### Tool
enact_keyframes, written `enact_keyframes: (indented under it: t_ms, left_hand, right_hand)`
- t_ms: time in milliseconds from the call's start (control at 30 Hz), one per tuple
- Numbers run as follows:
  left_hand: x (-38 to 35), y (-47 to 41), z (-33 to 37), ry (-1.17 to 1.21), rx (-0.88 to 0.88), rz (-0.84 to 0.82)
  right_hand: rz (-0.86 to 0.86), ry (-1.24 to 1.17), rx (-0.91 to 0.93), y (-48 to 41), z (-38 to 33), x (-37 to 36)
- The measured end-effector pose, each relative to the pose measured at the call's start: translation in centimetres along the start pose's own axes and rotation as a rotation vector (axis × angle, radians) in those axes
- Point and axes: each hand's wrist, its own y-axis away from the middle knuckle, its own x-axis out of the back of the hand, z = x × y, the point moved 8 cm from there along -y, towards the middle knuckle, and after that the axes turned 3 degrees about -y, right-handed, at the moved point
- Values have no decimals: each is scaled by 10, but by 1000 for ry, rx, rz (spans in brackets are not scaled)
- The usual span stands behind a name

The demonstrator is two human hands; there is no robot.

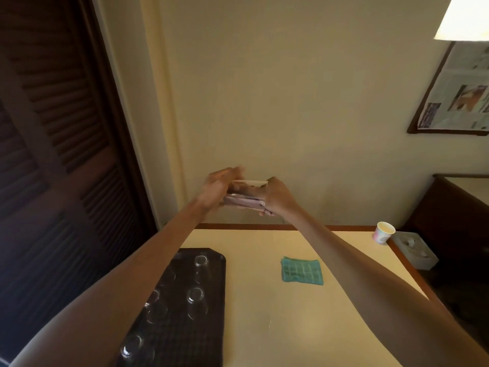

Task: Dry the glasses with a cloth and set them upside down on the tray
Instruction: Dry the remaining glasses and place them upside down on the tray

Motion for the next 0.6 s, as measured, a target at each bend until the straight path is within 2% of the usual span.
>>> enact_keyframes:
  t_ms: [67, 133, 233, 333, 400, 500, 567, 600]
  left_hand:
    - [1, 6, -10, 165, 187, -111]
    - [3, 12, -14, 184, 272, -172]
    - [11, 13, -16, 109, 317, -88]
    - [19, 11, -12, 60, 239, 19]
    - [28, 11, -4, -17, 83, 100]
    - [40, 15, 14, -243, -224, 207]
    - [43, 20, 16, -254, -317, 206]
    - [45, 21, 14, -240, -332, 195]
  right_hand:
    - [186, 378, 158, 13, -27, 14]
    - [271, 621, 325, 27, -57, 14]
    - [284, 670, 374, 33, -69, 9]
    - [273, 466, 239, 21, -48, 4]
    - [200, 191, 67, 12, -25, -8]
    - [-181, -450, -198, 11, -3, -60]
    - [-323, -619, -279, 15, -5, -82]
    - [-296, -625, -281, 14, -6, -82]
